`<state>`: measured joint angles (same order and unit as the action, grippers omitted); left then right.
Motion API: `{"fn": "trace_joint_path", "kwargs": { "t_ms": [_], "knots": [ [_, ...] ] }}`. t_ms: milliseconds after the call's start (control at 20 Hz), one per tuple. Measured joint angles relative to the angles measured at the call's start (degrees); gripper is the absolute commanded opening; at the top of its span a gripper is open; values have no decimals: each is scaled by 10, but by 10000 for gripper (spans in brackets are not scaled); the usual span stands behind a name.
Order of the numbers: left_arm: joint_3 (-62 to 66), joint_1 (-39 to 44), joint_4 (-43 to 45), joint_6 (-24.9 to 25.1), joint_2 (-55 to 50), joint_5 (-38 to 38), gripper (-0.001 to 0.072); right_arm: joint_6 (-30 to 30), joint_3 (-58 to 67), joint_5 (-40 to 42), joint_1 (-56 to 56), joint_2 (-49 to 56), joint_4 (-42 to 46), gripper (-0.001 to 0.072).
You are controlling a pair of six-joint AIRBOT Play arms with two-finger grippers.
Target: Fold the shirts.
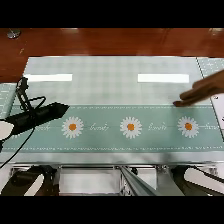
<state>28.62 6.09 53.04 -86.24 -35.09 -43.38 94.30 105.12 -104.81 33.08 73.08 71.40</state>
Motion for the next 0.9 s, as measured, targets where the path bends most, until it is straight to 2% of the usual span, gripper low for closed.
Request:
{"fn": "trace_joint_path", "kwargs": {
  "t_ms": [300,350,400,600,650,750,850,900],
  "knots": [
    [0,0,0,0,0,6,24,2,-247,-11,171,-160,153,30],
    [0,0,0,0,0,6,24,4,-290,-10,189,-187,171,233],
    [0,0,0,0,0,6,24,8,-325,-9,201,-208,193,627],
    [1,-2,0,1,-3,8,23,25,-383,0,226,-235,259,616],
    [4,-6,0,3,-8,7,23,30,-369,8,228,-228,256,582],
    [24,-23,1,11,-25,2,23,42,-315,35,231,-203,211,294],
    [68,-40,1,25,-50,-14,22,48,-239,70,220,-165,133,44],
    [100,-46,1,33,-66,-23,22,47,-199,89,206,-143,83,28]
  ]
}}
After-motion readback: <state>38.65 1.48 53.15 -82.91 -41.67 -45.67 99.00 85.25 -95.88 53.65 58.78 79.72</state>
